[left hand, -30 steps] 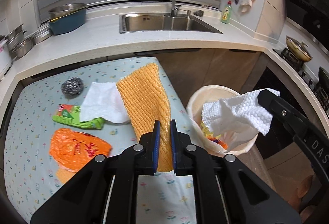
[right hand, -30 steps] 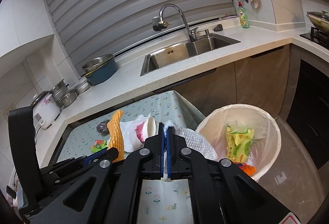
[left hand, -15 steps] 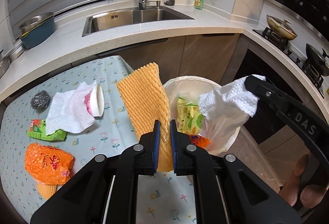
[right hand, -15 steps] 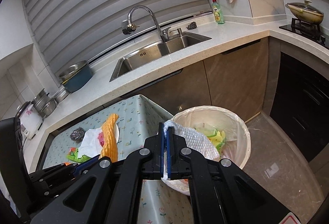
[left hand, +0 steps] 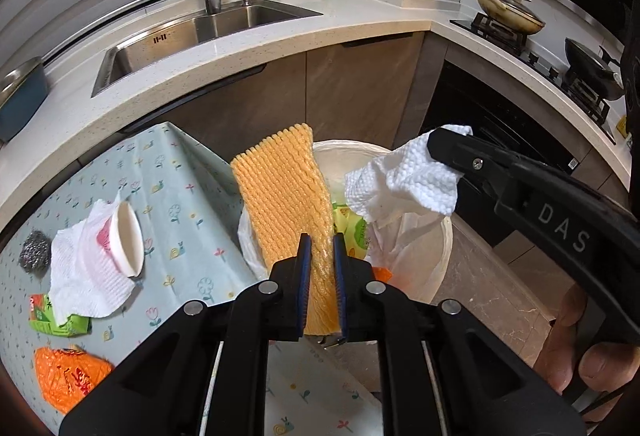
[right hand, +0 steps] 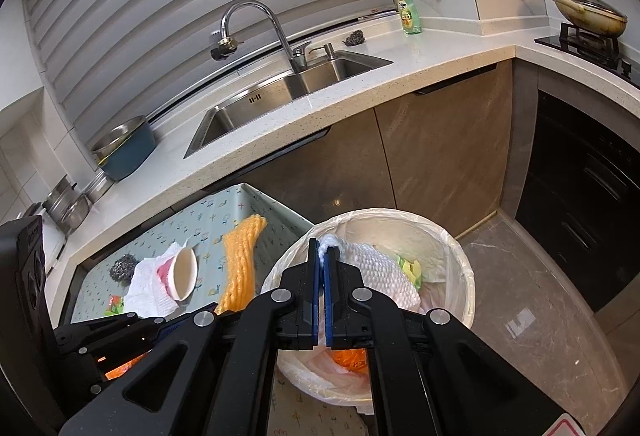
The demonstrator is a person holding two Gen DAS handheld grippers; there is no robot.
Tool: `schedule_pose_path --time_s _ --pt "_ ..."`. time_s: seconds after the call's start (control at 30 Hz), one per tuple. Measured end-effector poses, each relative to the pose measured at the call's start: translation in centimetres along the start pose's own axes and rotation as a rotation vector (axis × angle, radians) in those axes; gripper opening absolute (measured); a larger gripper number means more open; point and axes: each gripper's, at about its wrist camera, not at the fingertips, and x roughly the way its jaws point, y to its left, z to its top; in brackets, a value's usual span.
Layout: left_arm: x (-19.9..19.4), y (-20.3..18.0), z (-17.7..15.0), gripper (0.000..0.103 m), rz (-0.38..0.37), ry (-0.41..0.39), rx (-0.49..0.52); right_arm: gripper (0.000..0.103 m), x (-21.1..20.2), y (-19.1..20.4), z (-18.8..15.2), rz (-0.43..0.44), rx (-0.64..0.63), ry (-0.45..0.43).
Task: Collect trash
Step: 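Carry the foam sleeve and tissue over the bin and open both tools, then move both tools back over the orange bag and white wipe on the table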
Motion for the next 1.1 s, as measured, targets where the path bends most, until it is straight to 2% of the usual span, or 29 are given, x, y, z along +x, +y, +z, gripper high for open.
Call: schedule_pose_path --time_s 0.1,0.27,0.37,0.43,0.5,0.93,1.0,1.1 --pt "0.3 0.1 0.3 0.038 -0.003 -0.007 -0.013 0.007 0.3 -0.1 0.1 -0.009 0.0 0.002" --pt "0.5 0.6 0.5 0.039 0.007 -0.012 -0.037 0.008 0.7 -0.5 0.2 -0.016 0.009 0.006" --pt "0.5 1.2 0.4 0.044 0.014 -0.013 -0.058 0.012 0.8 -0.4 0.2 -0.015 0.007 0.006" --pt "0.4 1.7 0.3 0.047 0.022 -0.014 -0.075 0.024 0.9 -0.2 0.2 -0.013 0.006 0.004" --pt "0.2 2.2 0.2 0.047 0.031 -0.016 -0.091 0.03 0.8 -0.1 0.3 -0.008 0.01 -0.002" --pt "-2.2 4.6 -0.6 0.048 0.086 -0.054 -0.171 0.03 0.4 1.8 0.0 0.017 -0.02 0.002" --pt "-2.8 5.1 -0.9 0.048 0.095 -0.059 -0.194 0.034 0.0 2.4 -0.1 0.021 -0.028 0.001" --pt "-3.9 6.1 -1.7 0.054 0.126 -0.072 -0.227 0.036 -0.4 3.3 -0.5 0.035 -0.038 0.002"
